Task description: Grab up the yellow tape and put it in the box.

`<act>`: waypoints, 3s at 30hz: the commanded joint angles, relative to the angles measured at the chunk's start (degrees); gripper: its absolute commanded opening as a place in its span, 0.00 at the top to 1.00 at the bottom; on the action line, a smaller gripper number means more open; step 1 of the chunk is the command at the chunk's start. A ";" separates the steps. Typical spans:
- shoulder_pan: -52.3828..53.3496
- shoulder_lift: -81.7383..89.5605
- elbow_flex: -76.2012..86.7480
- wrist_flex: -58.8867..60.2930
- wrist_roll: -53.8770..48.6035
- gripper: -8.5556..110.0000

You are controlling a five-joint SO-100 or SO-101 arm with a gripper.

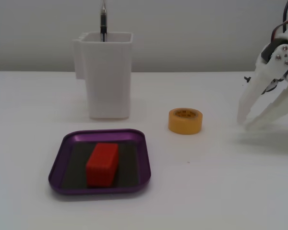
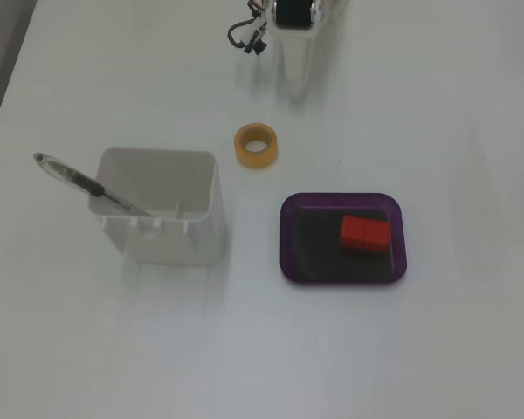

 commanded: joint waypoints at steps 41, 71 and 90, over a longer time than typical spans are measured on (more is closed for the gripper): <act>0.62 -24.52 -26.19 -0.35 -19.25 0.90; 10.55 -80.68 -54.14 -12.39 -20.48 0.81; 10.37 -83.50 -44.38 -19.16 -23.55 0.82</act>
